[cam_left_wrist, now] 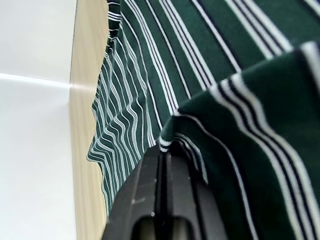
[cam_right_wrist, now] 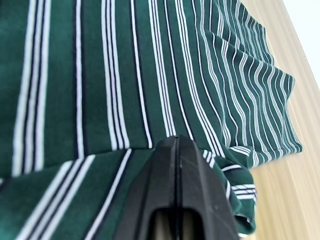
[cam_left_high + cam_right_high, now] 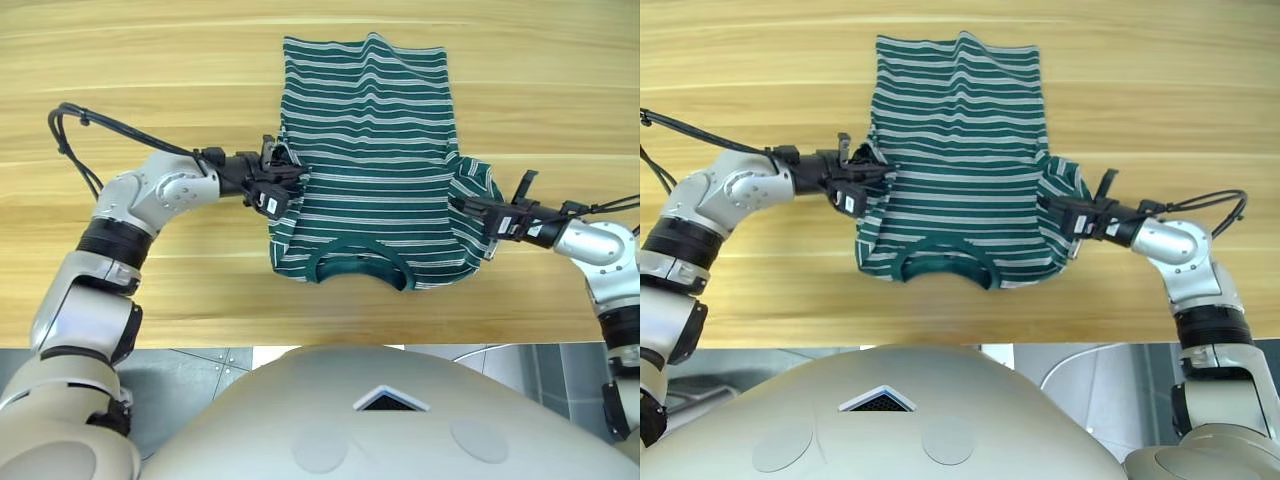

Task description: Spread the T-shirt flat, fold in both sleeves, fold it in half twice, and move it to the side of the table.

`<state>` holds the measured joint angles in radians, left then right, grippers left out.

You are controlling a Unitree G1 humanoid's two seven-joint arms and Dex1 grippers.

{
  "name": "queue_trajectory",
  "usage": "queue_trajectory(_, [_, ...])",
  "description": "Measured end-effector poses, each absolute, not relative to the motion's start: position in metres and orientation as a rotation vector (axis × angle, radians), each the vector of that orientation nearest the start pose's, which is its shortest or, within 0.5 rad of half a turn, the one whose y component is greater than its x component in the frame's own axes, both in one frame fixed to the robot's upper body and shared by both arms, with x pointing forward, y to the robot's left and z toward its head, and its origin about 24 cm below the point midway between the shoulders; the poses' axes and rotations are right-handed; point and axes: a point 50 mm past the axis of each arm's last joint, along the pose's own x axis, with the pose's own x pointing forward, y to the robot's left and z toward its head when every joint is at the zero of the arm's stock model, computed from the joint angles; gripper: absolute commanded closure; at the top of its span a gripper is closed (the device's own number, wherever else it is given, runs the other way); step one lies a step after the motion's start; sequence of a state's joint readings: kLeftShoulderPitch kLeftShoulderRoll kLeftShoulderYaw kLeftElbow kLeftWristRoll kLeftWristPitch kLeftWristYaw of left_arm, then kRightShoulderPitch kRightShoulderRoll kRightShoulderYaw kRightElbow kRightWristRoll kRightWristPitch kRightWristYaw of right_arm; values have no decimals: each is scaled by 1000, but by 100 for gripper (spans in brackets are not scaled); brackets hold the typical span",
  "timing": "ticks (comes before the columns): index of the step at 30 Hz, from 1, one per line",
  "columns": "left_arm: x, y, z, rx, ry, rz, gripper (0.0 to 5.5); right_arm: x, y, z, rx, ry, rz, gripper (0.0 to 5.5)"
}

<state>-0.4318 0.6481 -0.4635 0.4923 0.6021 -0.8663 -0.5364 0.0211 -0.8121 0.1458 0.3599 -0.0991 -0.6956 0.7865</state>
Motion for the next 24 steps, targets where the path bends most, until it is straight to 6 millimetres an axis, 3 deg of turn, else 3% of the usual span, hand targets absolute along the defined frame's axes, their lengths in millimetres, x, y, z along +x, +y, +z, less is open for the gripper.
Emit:
queue_trajectory(21, [264, 138, 27, 1384, -267, -1384, 547, 210, -251, 40, -909, 93, 1067, 550])
queue_trajectory(24, [263, 135, 26, 1373, -257, -1412, 495, 210, -250, 40, -905, 91, 1067, 550])
